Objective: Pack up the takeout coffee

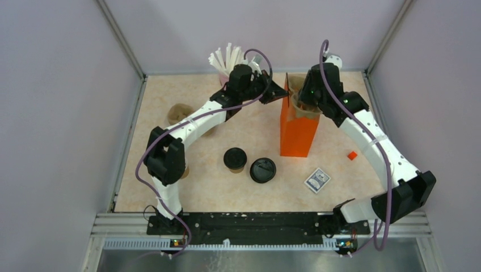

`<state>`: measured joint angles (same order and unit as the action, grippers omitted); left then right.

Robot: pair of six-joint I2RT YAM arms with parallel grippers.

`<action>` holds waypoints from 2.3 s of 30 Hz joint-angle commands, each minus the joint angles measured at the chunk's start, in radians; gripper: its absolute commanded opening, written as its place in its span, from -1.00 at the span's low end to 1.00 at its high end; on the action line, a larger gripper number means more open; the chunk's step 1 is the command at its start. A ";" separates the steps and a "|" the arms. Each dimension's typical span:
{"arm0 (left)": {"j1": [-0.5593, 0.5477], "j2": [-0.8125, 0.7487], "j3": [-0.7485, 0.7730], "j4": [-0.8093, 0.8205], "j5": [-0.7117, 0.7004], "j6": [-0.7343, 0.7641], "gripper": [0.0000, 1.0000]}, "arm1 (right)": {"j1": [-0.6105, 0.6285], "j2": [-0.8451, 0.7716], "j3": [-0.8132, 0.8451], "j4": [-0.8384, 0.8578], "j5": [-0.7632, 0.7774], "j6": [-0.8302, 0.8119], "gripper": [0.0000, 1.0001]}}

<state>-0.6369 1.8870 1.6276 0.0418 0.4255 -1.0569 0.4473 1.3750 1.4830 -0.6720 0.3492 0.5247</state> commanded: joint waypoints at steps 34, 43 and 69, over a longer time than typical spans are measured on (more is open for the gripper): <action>0.007 -0.010 0.017 0.050 0.047 -0.006 -1.00 | -0.009 -0.026 -0.130 0.207 0.044 -0.173 -0.53; 0.007 -0.005 0.024 0.038 0.050 0.002 -1.00 | -0.009 -0.072 -0.228 0.482 0.021 -0.263 -0.54; 0.010 0.004 0.026 -0.002 0.047 0.034 -1.00 | -0.035 -0.059 -0.229 0.550 -0.075 -0.212 -0.55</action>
<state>-0.6270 1.8896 1.6279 0.0387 0.4553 -1.0447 0.4259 1.3830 1.2911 -0.2161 0.3141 0.2993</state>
